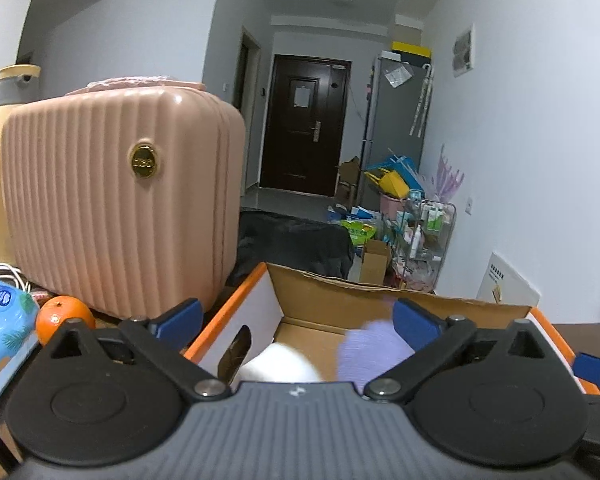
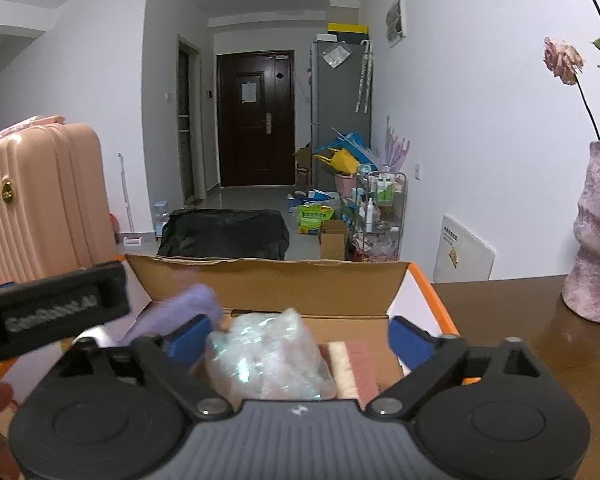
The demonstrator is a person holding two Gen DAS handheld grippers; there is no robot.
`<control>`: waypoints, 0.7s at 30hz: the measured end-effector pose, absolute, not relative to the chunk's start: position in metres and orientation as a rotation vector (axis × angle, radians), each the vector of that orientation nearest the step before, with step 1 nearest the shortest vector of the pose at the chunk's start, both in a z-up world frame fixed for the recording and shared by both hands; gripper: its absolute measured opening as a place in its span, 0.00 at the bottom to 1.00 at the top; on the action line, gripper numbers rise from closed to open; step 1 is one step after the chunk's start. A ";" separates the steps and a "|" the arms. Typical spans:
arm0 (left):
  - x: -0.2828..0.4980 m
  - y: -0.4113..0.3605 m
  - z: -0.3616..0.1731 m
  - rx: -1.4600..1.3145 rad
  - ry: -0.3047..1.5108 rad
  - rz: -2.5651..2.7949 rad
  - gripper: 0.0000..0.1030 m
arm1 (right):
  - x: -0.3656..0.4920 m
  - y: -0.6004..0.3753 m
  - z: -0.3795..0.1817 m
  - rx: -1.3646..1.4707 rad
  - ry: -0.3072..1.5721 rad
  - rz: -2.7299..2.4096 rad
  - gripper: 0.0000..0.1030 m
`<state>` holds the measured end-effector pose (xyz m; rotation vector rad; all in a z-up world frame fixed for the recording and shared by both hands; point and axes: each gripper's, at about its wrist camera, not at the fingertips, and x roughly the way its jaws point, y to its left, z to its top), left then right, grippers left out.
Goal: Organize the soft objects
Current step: 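Open both tools to drop the pouch and pouf into the box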
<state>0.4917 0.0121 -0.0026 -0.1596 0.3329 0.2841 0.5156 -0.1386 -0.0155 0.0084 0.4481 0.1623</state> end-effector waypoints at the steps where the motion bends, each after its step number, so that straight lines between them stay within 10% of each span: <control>1: 0.492 0.013 -0.003 -0.165 0.339 0.287 1.00 | 0.516 -0.139 -0.016 0.012 0.450 0.156 1.00; 21: 0.493 0.019 -0.004 -0.192 0.361 0.315 1.00 | 0.518 -0.146 -0.018 0.047 0.448 0.131 1.00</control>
